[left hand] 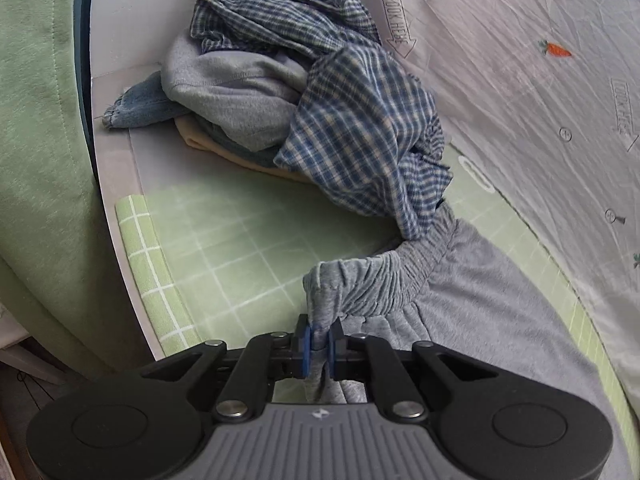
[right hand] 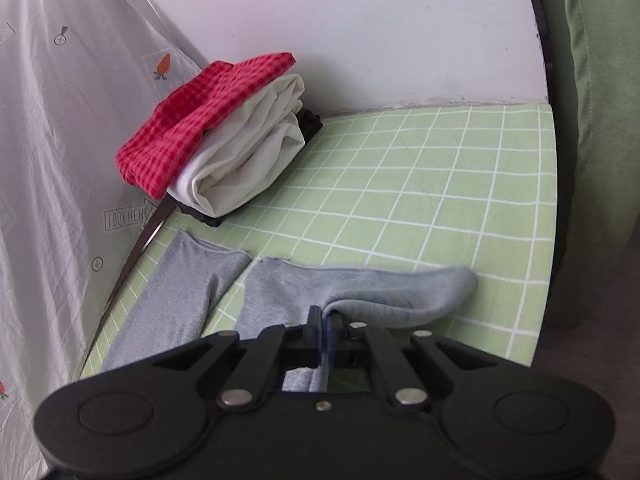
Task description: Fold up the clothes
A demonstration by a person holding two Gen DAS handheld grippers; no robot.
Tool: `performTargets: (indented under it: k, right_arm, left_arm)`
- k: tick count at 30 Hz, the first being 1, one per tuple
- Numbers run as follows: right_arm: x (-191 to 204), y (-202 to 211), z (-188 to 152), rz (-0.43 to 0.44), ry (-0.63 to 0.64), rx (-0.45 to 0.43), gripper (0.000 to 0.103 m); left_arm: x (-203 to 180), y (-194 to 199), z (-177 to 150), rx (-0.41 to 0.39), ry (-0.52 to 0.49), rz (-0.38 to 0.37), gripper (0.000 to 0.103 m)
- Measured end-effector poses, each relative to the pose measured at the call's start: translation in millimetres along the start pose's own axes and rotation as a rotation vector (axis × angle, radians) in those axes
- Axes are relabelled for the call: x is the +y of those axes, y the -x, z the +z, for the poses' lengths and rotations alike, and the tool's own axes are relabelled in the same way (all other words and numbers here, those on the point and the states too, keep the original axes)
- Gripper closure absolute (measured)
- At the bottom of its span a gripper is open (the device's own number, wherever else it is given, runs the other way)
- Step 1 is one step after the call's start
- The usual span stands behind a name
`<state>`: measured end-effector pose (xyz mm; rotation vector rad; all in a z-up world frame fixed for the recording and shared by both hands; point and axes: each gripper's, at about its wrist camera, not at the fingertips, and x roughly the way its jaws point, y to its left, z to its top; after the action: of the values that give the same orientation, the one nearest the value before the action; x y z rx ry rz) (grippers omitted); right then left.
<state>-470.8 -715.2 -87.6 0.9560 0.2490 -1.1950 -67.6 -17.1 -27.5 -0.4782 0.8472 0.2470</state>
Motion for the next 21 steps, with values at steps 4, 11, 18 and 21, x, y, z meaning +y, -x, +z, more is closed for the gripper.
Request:
performTargets:
  k: [4,11,18,21]
  right_arm:
    - [9.7,5.2,6.4,-0.004,0.070,-0.019,0.101]
    - [27.0,11.3,7.9,-0.012,0.128,-0.049,0.101]
    - [66.2,-10.8,8.1,-0.024,0.258,-0.059,0.101]
    - [91.0,-26.2,9.8,0.007,0.279,-0.059,0.101]
  left_arm:
    - [1.0,-0.7,-2.1,0.017,0.056,-0.001,0.094]
    - [-20.4,19.0,6.0,0.003,0.065,-0.048,0.094]
    - [-49.8,5.7,21.2,-0.015,0.110,-0.063,0.094]
    - [-69.3,-5.7,29.0,-0.017,0.101,-0.065,0.094]
